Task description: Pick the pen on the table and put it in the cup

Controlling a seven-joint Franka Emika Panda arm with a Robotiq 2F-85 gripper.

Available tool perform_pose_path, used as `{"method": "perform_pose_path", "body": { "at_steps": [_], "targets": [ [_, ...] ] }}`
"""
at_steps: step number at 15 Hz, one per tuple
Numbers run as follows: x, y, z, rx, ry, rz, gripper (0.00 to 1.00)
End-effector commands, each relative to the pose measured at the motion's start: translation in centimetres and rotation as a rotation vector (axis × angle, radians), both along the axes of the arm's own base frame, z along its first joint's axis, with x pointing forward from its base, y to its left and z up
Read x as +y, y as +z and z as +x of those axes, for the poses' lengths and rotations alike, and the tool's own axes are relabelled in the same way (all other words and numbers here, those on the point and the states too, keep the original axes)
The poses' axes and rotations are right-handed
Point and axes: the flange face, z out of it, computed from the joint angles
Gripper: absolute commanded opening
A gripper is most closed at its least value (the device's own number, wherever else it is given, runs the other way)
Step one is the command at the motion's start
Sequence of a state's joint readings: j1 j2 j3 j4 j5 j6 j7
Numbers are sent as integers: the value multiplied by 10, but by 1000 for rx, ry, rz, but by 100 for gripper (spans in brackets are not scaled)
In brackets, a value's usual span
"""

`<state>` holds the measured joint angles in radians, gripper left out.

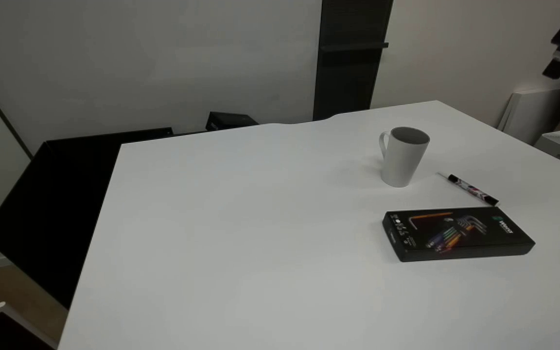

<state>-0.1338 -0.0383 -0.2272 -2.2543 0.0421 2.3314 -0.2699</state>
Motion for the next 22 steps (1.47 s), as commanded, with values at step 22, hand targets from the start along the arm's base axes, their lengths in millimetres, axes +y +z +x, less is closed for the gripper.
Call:
{"method": "perform_pose_path", "body": {
  "at_steps": [22],
  "targets": [
    [-32, -101, 53, 106, 0, -41, 100]
  ]
}}
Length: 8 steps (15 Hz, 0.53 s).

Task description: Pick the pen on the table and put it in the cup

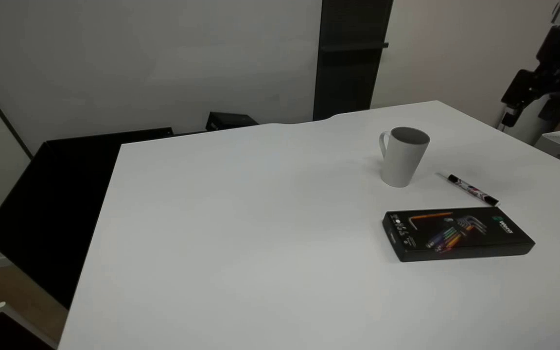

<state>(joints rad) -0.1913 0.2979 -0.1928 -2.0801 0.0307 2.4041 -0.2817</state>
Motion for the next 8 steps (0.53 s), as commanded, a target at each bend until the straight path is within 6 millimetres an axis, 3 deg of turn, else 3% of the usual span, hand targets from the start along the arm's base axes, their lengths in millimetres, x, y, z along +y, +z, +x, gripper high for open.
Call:
{"method": "perform_pose_path", "body": {
  "at_steps": [1, 8],
  "targets": [
    [2, -2, 4, -3, 21, -10, 100],
    [13, -42, 27, 78, 158, 12, 100]
  ]
}}
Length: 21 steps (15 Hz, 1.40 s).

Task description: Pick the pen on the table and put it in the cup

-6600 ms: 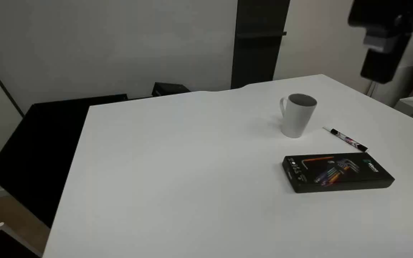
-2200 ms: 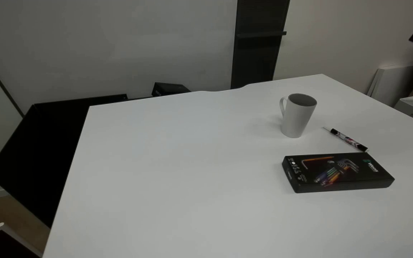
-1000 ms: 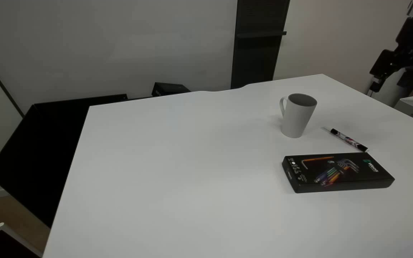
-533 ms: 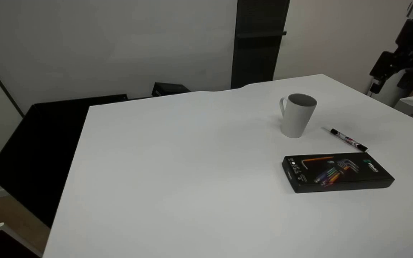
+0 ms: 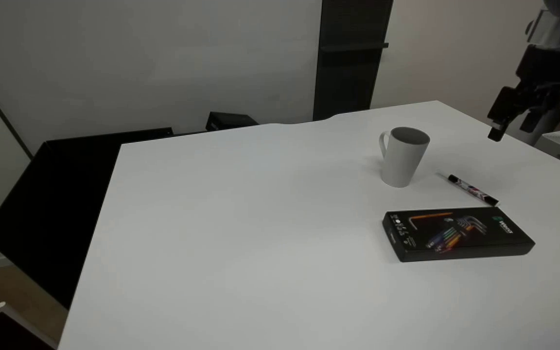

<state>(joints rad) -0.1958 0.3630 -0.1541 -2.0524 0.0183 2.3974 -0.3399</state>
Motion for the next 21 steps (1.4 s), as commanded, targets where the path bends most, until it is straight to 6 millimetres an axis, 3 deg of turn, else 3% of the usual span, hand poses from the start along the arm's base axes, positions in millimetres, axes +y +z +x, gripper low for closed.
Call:
{"method": "perform_pose_path", "body": {
  "at_steps": [1, 6, 14, 21],
  "targets": [
    [-4, -20, 18, 42, 73, -5, 100],
    [-12, -55, 16, 105, 63, -51, 100],
    [-14, -97, -10, 43, 66, -28, 100],
    [0, -124, -27, -27, 138, -34, 100]
  ]
}}
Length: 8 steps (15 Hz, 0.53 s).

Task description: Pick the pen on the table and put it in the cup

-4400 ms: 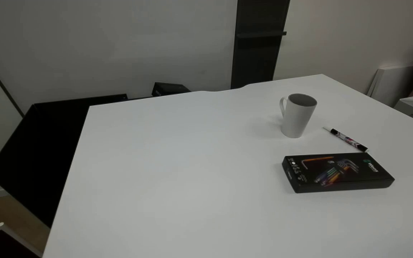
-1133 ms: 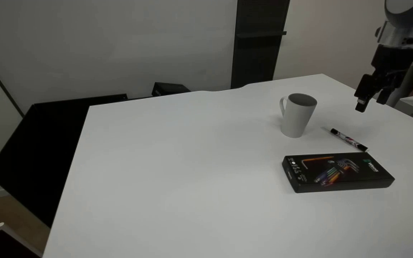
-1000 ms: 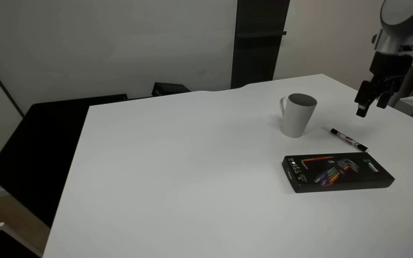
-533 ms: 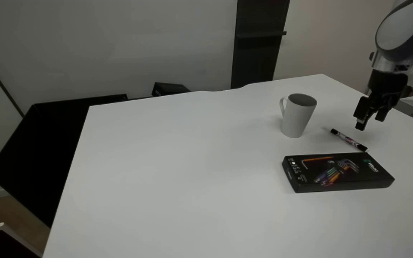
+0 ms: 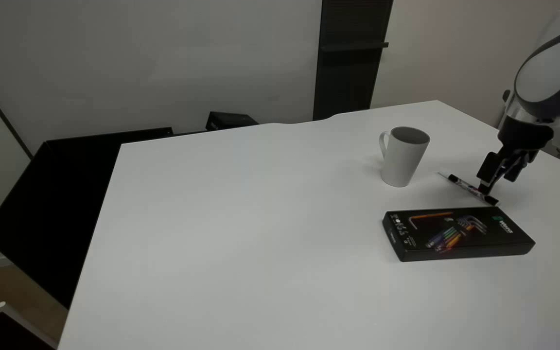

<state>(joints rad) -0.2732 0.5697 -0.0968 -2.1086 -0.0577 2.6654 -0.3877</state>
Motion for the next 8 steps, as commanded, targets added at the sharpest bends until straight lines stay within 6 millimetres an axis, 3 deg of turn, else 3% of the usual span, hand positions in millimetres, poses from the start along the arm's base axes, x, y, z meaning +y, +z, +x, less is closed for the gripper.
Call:
{"method": "perform_pose_path", "body": {
  "at_steps": [1, 8],
  "targets": [
    [7, -7, -3, -53, 53, -4, 100],
    [6, -26, 6, -58, 33, 17, 100]
  ]
}}
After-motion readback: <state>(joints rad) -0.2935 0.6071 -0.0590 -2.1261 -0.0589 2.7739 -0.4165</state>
